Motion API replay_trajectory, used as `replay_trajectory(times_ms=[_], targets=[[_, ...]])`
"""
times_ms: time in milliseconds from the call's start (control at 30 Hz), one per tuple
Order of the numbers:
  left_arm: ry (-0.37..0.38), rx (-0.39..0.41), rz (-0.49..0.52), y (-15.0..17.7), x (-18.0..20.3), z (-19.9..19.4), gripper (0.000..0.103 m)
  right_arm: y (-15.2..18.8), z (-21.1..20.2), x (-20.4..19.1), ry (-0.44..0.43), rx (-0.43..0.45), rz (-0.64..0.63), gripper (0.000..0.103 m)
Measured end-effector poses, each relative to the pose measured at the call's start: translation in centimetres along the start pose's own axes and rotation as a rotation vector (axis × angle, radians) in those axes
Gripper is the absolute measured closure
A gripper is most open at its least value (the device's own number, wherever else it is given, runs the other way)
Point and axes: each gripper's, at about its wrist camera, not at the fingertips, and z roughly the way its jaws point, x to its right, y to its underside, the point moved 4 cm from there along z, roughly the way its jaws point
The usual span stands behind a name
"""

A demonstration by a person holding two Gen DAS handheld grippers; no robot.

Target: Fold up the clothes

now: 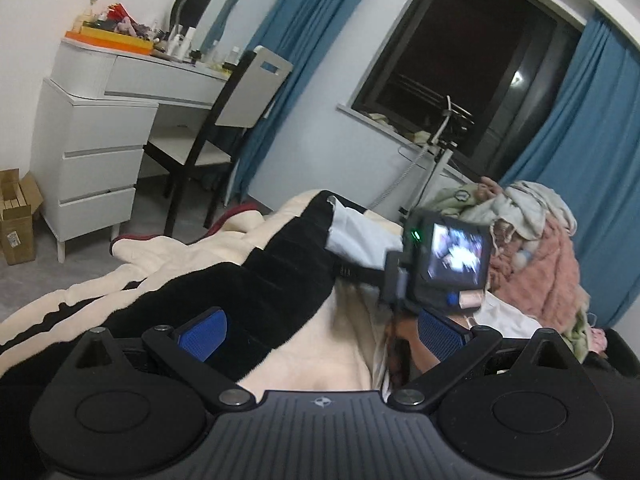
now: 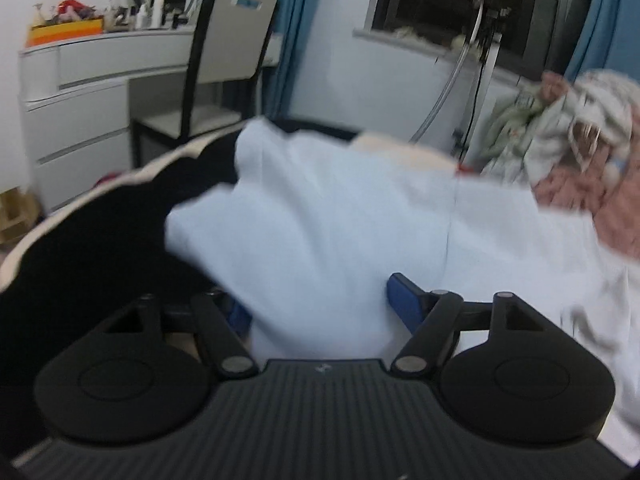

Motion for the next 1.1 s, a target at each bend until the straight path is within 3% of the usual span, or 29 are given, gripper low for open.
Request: replay_trajectory(times_ms=[100,167,200,333,433,633,800,967,1000,1033,1100], targets=[[-0.015,0.011,0.003,0.4,0.1,0.6,0.000,-1.7,1.8,-0.1,0.065,0.034,-0.034,0.037],[-0.029,0.022,0.013,0.5,0.1,0.7,0.000,-2.8,2.9,0.2,0.108,0.030,-0.061,0.068],[-0.035,0.029,0.018,0.6,0.1,0.7,0.000,-3.2,3.4,0.3,0.129,0.012,-0.068,0.096],[-0.041,0.033,0.042,0.8,0.4,0.8,0.000,-3.7,2.2,2.2,0.114,-0.008,-0.004,0.096],[-0.029,0.023,0.074,1.1,1.1,0.6,0.000,-4.1,-1.0,5.3,0.150,0.062,0.041,0.097],[-0.011,0.029,0.130,1.8,2.5,-0.7,0.000,-3.6,-9.2,17.1,0.286,0.245,0.206,0.097],[0.048,0.020,0.197,2.9,4.4,-1.3,0.000,1.5,-12.3,27.4,0.393,0.256,0.409,0.097],[0.099,-0.026,0.276,4.9,6.3,0.0,0.000,10.1,-11.1,35.2,0.423,0.147,0.673,0.093],[0.103,-0.035,0.290,5.3,6.6,0.3,0.000,11.5,-10.3,35.7,0.394,0.112,0.717,0.086],[0.105,-0.042,0.304,5.6,6.9,0.7,0.000,12.8,-9.5,36.3,0.364,0.077,0.760,0.066],[0.113,-0.054,0.331,6.2,7.5,1.3,0.000,14.6,-8.6,36.7,0.325,0.021,0.795,0.042]])
